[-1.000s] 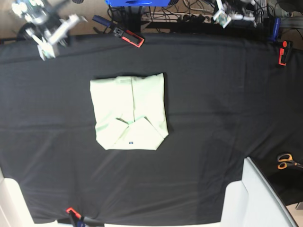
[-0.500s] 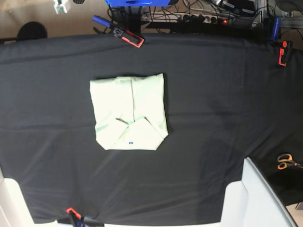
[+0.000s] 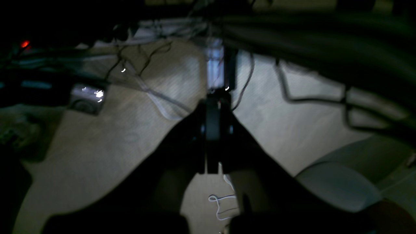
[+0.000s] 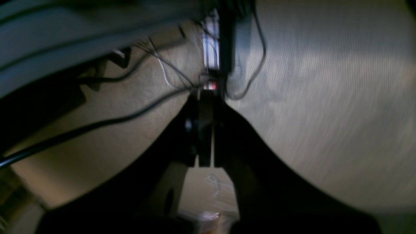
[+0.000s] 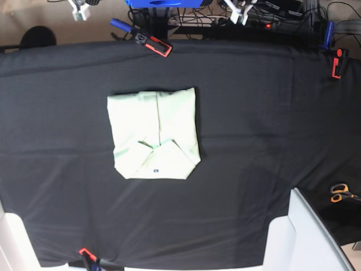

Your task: Fold the T-shirt properly

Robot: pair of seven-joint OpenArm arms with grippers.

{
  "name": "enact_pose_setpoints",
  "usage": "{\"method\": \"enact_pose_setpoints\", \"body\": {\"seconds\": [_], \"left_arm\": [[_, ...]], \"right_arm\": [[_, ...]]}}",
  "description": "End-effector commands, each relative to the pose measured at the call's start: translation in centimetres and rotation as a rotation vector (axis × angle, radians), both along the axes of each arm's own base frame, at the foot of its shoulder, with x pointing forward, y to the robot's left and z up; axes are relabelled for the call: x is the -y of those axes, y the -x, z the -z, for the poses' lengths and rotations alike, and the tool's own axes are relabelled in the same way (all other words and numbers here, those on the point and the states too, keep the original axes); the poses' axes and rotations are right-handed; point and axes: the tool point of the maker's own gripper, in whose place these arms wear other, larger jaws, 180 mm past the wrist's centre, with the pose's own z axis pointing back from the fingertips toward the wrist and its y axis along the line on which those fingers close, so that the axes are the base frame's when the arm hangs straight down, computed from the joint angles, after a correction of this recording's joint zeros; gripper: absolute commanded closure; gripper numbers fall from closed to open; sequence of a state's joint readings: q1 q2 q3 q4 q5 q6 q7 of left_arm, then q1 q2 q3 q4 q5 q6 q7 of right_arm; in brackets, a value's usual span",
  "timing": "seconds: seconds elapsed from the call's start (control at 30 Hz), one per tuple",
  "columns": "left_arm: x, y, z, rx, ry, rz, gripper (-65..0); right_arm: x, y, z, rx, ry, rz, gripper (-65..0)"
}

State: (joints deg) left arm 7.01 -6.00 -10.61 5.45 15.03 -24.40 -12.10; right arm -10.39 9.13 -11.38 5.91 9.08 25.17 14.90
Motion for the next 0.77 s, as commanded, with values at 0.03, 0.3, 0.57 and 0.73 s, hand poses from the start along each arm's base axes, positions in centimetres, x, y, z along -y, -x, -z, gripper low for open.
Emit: {"method": "enact_pose_setpoints", "body": {"seconds": [0.03,0.3,0.57,0.73], "left_arm": [[-0.5,-0.5,-0.1,0.016,-0.004,-0.005,0.0],[-0.9,-1.5,-0.1,0.040,-0.010,-0.007,0.0],[-0.9,-1.2,-0.1,0.034,-0.010,-0.007,0.0],[-0.9,-1.2,-0.1,0.034,-0.010,-0.007,0.0]], "right_arm": [[-0.1,0.1,-0.2,0.017,-0.016,-0.067,-0.1],[0.9,0.2,-0.2,0.009,-0.001,-0.091,-0.1],[3.2,0.4,-0.3,0.000,0.034,-0.096,-0.1],[3.7,0.6,-0.3,-0.003,0.042,-0.099,-0.1]]}}
